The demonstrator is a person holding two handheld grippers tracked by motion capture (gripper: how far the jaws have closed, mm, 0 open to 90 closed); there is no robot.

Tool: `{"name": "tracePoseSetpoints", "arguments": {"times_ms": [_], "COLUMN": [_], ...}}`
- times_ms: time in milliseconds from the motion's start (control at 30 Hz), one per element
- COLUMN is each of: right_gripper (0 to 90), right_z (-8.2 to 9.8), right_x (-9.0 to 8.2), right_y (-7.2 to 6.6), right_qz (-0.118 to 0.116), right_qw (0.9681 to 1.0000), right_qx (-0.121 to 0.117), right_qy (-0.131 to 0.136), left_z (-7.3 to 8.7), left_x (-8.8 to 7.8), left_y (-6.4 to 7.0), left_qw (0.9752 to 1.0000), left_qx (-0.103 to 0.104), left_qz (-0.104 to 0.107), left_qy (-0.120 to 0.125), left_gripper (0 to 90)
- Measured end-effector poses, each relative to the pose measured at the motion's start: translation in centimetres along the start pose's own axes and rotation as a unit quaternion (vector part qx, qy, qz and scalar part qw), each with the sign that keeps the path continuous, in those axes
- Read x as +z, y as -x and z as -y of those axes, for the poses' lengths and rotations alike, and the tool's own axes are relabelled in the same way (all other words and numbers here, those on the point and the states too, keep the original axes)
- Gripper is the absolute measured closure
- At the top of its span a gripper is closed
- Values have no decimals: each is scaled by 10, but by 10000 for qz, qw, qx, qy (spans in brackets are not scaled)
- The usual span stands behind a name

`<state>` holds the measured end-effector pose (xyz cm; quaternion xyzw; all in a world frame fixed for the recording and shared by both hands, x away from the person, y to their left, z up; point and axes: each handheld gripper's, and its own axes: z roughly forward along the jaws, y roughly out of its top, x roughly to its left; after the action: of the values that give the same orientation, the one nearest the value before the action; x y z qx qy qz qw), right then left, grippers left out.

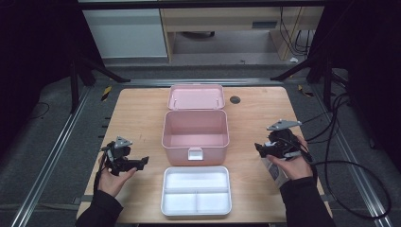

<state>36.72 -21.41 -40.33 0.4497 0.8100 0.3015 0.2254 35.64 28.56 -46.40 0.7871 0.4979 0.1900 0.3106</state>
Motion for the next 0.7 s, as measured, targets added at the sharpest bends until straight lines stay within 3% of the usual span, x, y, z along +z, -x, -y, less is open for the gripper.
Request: {"name": "tracePoseSetpoints", "arguments": {"times_ms": [67, 267, 333, 367, 467, 700], "right_gripper": [292, 306, 311, 311, 328, 352], "right_z": [4, 19, 28, 28, 37, 44], "right_x": [-1, 1, 7, 7, 10, 20], "right_y": [4, 9, 10, 10, 14, 15], "right_qz": [15, 106, 186, 186, 128, -10], "right_qw": [9999, 9992, 9981, 9981, 9965, 9924], "right_qx": [138, 257, 270, 270, 398, 382], "right_qy": [-72, -275, -530, -530, -727, -1169], "left_z": [7, 12, 13, 14, 15, 16], "left_x": [7, 15, 16, 16, 11, 6], "left_y": [-2, -7, -9, -10, -13, -17], "left_qw": [9998, 9994, 9993, 9992, 9992, 9991], "left_qx": [2, -16, -58, -80, -188, -276], "left_qz": [-164, -113, -111, -133, -212, -276], "left_qy": [-114, -321, -362, -376, -277, -186], "left_gripper": [166, 172, 172, 172, 172, 187]}}
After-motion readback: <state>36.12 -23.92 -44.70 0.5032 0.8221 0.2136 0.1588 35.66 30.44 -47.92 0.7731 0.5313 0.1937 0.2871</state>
